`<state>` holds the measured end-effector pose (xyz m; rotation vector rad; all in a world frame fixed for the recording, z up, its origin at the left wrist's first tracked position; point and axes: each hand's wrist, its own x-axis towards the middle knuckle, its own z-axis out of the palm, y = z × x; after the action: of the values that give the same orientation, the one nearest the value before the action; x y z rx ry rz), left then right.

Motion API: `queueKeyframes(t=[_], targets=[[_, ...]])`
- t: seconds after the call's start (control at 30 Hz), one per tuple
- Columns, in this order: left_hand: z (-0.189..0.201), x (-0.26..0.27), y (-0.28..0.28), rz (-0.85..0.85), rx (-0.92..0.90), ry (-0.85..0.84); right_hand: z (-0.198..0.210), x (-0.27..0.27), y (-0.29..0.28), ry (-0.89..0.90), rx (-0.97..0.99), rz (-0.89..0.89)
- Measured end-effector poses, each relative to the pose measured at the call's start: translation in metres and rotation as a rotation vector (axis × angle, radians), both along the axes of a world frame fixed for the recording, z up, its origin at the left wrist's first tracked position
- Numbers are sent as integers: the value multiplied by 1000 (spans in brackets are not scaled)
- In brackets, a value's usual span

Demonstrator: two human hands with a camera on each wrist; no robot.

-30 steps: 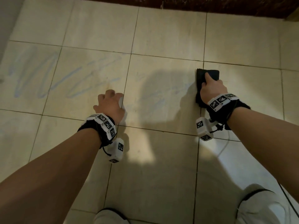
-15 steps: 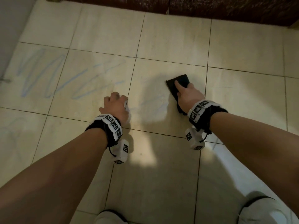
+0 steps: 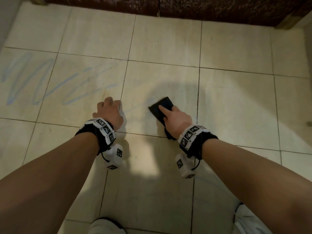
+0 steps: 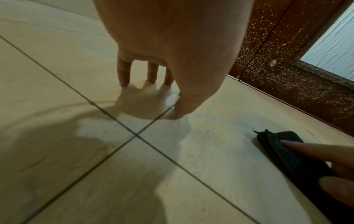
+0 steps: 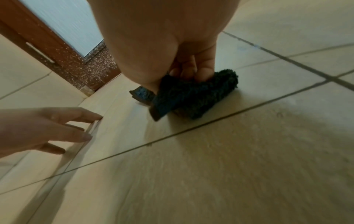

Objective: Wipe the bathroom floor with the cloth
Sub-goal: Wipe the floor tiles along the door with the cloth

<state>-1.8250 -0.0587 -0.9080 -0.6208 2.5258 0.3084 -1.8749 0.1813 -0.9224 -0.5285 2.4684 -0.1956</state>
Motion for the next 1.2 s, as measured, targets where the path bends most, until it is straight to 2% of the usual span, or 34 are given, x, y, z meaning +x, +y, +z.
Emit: queueKeyframes(t=[0.17, 0.3, 0.47, 0.63, 0.83, 1.0, 1.2], targets=[[-6, 2, -2, 13, -18, 28, -5, -7, 2, 27, -28, 13], [-8, 3, -4, 13, -41, 39, -9, -49, 5, 88, -66, -72], [-5, 1, 0, -15, -71, 18, -9, -104, 6, 69, -92, -174], [-1, 1, -2, -47, -49, -47, -9, -131, -3, 57, -84, -214], [-2, 1, -1, -59, -36, -50, -9, -110, 0, 32, -80, -248], [-4, -1, -2, -72, -28, -40, -9, -61, 6, -28, -183, -313], [-4, -4, -2, -78, -49, -42, -9, -10, 18, -61, -150, -262]])
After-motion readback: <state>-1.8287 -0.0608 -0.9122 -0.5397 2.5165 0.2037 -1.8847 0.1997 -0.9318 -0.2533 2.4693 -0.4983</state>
